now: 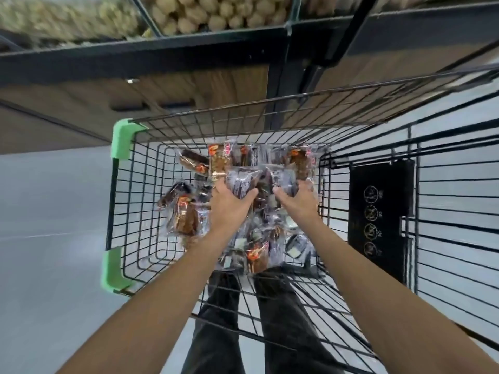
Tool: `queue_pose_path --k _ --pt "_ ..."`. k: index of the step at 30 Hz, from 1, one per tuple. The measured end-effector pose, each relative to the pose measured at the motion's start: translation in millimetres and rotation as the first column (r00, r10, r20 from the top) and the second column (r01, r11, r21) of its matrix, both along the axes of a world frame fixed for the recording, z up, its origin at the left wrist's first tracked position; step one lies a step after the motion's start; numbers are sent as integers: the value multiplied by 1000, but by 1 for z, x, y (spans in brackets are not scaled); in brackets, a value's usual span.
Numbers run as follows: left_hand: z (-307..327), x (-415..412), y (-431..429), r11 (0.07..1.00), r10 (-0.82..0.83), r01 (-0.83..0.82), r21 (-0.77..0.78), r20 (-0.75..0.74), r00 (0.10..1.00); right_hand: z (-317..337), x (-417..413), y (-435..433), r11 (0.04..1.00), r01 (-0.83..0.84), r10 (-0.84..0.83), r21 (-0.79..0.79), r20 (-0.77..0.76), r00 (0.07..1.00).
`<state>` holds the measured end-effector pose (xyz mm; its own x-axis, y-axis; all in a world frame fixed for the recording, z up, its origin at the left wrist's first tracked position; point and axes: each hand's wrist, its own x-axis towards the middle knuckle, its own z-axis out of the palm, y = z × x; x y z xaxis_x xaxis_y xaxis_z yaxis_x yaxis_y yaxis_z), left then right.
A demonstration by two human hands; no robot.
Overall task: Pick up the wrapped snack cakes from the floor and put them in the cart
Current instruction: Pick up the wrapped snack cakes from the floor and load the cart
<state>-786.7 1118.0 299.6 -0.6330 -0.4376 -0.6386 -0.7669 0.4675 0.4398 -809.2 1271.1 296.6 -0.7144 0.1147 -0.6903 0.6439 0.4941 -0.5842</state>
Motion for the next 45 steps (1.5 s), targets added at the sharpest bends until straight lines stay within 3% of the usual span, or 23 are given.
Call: queue_pose_path --k 6,11,15,23,29,36,45 --pt "-4 -5 -5 982 189 -190 5 -99 977 1 -6 -9 995 -89 91 -44 29 995" --pt "12 3 -6 994 106 -102 42 -127 986 13 -3 -8 978 -207 207 -40 -13 978" --pt "36 17 -9 999 7 0 47 -137 991 33 -1 -9 974 -213 207 -73 -76 975" --pt "112 43 -62 975 106 -53 218 -236 966 114 -1 -50 920 -365 346 -144 -139 928" --pt "160 84 -142 935 312 -226 272 -333 890 178 13 -126 816 -546 486 -190 -288 825" --pt "196 179 -258 863 502 -411 295 -396 769 229 76 -255 658 -737 659 -155 -356 663" --pt "223 335 -418 832 547 -509 222 -485 683 258 210 -443 504 -858 752 -103 -435 494"
